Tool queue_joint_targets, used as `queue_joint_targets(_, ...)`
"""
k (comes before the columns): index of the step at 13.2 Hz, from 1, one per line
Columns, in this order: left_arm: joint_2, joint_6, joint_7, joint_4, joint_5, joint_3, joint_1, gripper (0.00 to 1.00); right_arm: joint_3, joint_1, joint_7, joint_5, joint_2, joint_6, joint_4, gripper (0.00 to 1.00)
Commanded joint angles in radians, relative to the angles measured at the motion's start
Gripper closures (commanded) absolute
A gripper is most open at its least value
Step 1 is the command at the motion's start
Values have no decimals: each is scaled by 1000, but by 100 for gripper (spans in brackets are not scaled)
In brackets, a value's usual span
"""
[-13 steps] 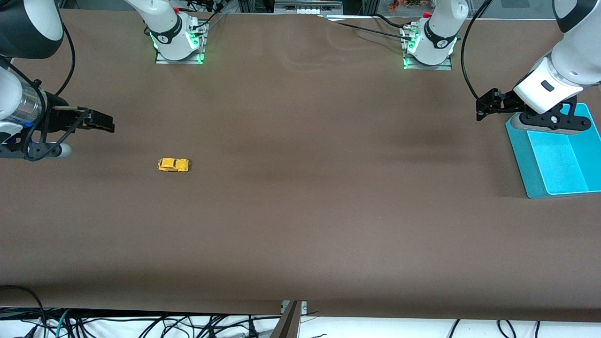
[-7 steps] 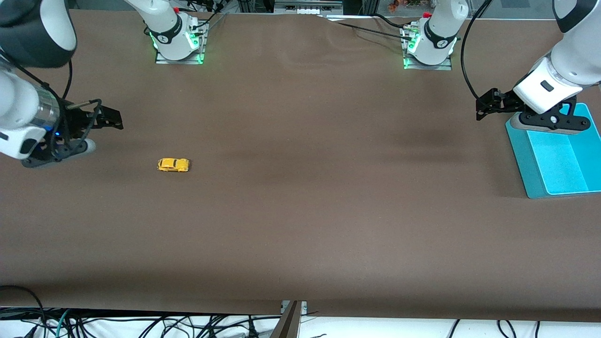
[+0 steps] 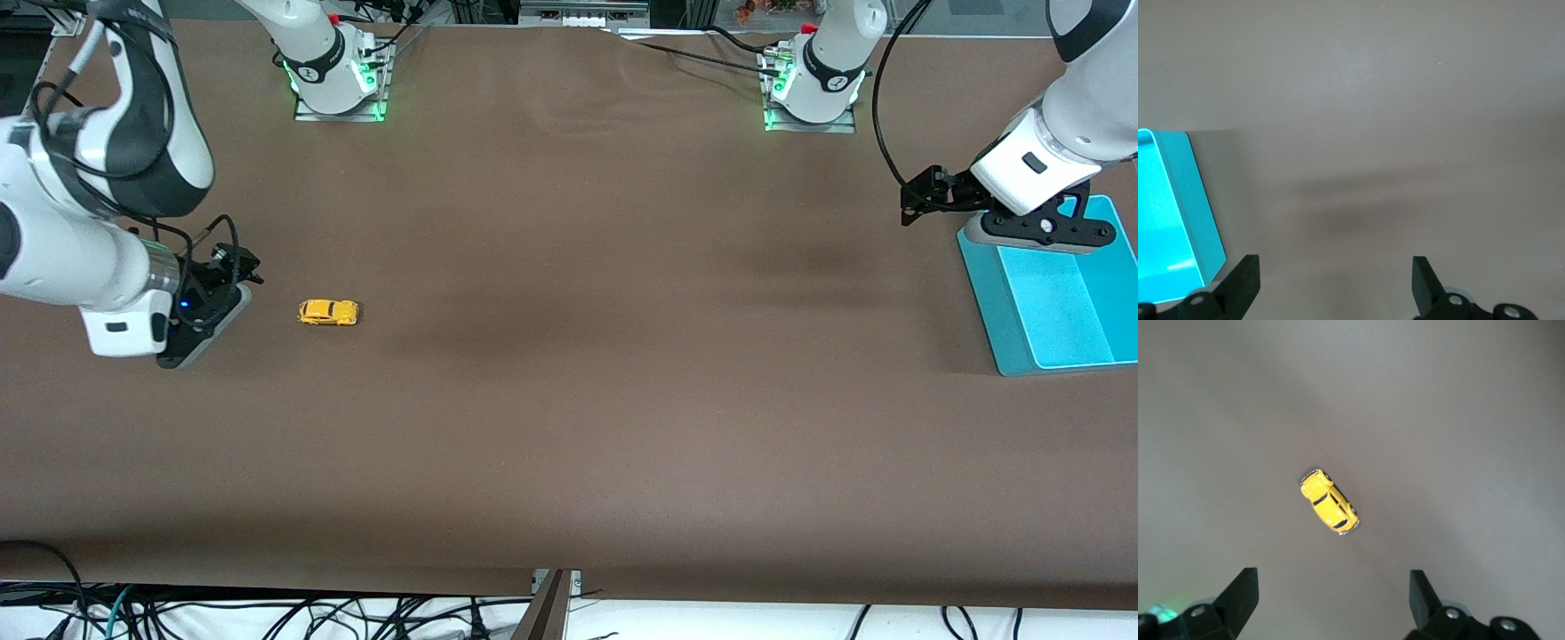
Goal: Wind and store yellow beetle car
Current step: 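Move the right gripper over the yellow beetle car and lower it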
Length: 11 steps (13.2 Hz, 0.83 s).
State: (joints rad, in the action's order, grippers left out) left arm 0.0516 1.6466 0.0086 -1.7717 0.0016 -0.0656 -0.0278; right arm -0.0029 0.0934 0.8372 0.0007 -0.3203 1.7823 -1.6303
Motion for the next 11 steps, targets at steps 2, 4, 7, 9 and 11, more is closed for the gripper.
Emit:
queue_joint_targets(2, -16, -28, -12, 40, 6, -3, -1, 0, 1, 0, 230, -5, 43, 214, -218, 0)
queue_joint_targets(4, -18, -28, -12, 49, 5, -5, -4, 0, 3, 0, 317, -4, 43, 331, -320, 0)
queue_joint_targets(7, -22, -28, -21, 52, 5, -19, -6, 0, 6, 0, 422, -5, 44, 487, -442, 0)
queue_joint_targets(9, -22, -30, -22, 54, 6, -20, -6, 0, 6, 0, 486, -4, 47, 598, -523, 0)
queue_joint_targets(11, -21, -31, -26, 55, 6, -26, -6, 0, 6, 0, 529, -4, 47, 705, -588, 1)
